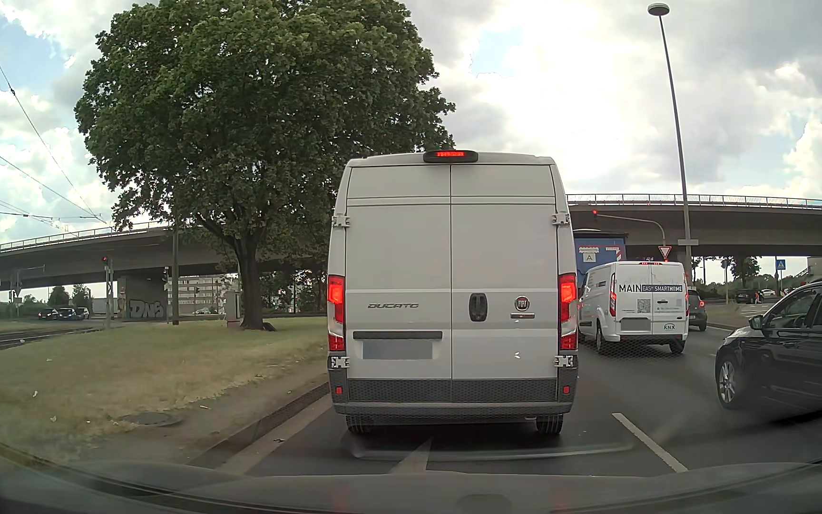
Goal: Follow the waypoints while adhering to traffic rules and regulations
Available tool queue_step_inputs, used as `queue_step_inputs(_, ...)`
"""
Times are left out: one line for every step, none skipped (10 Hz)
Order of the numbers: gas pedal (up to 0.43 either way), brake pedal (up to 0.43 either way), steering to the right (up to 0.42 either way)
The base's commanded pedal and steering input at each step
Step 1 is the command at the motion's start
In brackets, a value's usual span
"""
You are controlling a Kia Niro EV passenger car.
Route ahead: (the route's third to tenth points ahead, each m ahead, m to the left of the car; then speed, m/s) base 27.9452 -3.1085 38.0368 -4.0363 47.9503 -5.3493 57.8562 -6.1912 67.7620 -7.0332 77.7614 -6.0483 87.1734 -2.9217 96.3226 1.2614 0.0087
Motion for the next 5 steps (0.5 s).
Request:
queue_step_inputs(0.000, 0.317, 0.012)
queue_step_inputs(0.000, 0.317, 0.011)
queue_step_inputs(0.000, 0.317, 0.012)
queue_step_inputs(0.000, 0.317, 0.012)
queue_step_inputs(0.000, 0.317, 0.012)
